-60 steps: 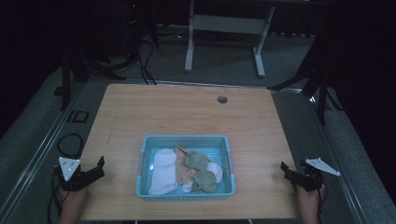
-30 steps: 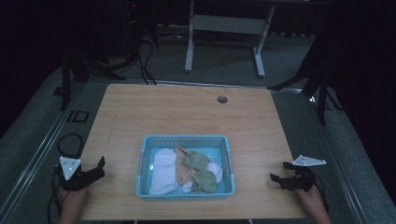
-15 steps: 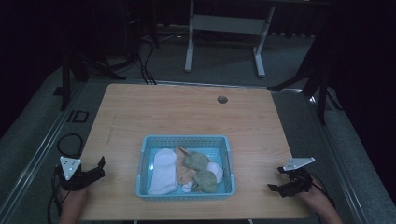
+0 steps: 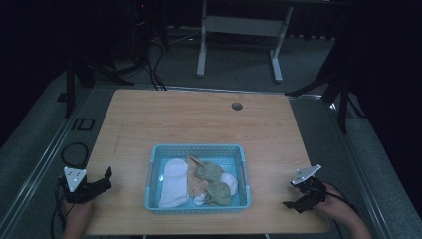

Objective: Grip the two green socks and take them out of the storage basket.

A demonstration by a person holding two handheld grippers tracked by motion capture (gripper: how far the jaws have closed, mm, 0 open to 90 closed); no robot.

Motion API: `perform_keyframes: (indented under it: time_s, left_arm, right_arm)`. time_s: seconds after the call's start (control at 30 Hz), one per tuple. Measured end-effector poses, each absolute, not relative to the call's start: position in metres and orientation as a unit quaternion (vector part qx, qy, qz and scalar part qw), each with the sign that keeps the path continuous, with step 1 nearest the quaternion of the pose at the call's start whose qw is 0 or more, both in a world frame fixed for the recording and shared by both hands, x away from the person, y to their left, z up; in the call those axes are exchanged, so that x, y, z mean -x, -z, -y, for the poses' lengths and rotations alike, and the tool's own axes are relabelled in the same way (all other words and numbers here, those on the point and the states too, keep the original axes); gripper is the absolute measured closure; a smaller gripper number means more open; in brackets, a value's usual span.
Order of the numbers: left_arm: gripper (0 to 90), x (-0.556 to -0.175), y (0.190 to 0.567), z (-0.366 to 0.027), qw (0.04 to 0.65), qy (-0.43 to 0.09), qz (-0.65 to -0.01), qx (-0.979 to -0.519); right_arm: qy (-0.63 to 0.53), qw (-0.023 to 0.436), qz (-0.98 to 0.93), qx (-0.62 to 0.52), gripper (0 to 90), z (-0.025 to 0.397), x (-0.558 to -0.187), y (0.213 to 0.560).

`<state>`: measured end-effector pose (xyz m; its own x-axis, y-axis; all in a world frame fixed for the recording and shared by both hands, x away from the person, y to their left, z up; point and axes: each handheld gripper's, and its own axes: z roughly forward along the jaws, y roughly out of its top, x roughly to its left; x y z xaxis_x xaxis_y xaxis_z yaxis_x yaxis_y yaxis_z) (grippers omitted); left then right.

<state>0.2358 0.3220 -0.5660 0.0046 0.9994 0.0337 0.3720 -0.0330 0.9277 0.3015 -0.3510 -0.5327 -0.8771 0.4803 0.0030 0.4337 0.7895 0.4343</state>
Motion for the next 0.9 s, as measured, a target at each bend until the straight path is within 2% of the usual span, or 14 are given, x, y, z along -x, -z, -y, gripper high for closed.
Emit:
perform_keyframes:
  time_s: [0.9]
  left_arm:
    - [0.4,-0.236,0.566,-0.322,0.386,-0.406,-0.576,-0.595]
  right_arm:
    - [-0.208,0.052,-0.956,-0.202,12.4,0.300,-0.308,0.495]
